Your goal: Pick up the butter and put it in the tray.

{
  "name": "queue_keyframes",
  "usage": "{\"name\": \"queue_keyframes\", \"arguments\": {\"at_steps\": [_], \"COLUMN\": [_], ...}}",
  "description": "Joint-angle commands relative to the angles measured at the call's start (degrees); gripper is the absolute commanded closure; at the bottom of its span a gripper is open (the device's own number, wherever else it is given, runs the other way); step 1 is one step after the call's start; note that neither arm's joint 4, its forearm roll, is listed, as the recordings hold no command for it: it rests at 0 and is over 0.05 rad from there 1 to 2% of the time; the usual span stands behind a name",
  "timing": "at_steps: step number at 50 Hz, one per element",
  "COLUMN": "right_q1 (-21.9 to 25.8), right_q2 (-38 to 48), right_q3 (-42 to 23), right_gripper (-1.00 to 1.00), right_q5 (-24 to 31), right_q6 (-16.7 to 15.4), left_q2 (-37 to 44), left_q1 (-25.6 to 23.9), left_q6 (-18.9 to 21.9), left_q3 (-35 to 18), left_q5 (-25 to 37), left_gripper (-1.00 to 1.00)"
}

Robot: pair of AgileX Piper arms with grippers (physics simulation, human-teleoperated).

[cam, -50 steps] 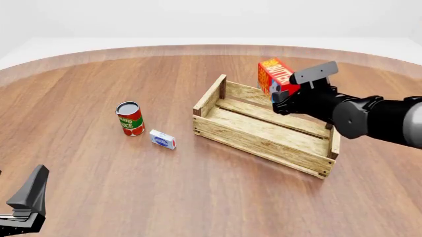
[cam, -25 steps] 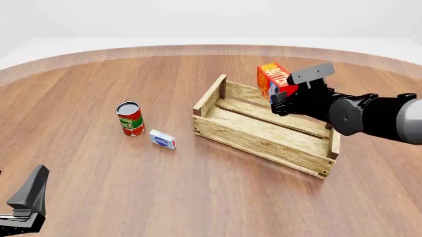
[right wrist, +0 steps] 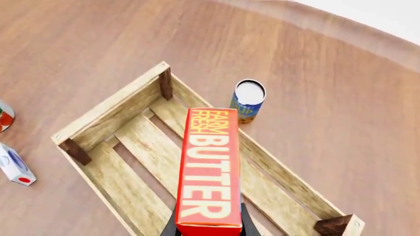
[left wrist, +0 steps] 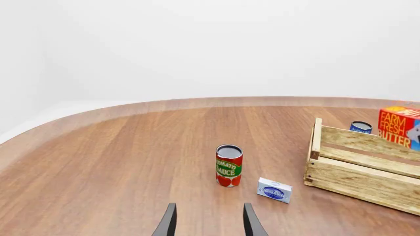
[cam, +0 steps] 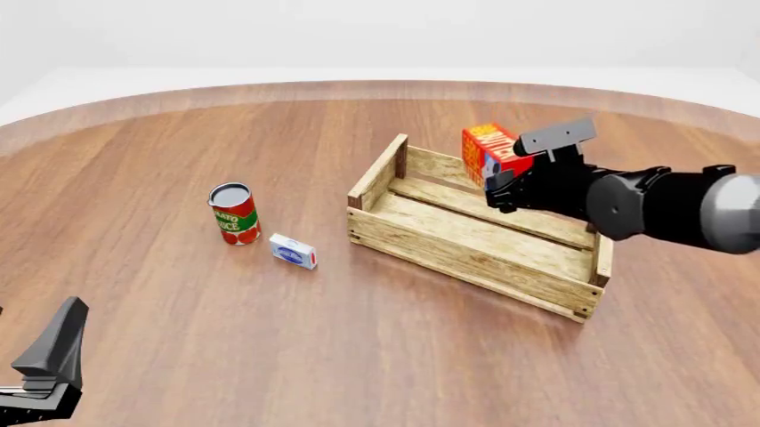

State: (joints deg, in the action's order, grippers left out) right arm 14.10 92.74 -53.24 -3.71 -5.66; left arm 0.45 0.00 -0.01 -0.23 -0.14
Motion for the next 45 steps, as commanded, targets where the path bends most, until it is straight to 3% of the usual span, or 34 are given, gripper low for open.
{"name": "queue_keyframes", "arguments": {"at_steps": [1,45], "right_q1": [-0.4,-1.5], "right_q2": [0.4,4.2], "right_q3": [-1.9,-5.0], "right_gripper": [1.00,1.00], "right_q5": [1.2,5.4], "right_q6": [1.9,4.8], "left_q2": [0.0,0.0], "left_q1": [0.0,0.0], "left_q6": [0.0,0.0], "left_q3": [0.0,0.0], "left_q5": [0.0,0.0], "left_gripper": [-1.00,-1.00]}}
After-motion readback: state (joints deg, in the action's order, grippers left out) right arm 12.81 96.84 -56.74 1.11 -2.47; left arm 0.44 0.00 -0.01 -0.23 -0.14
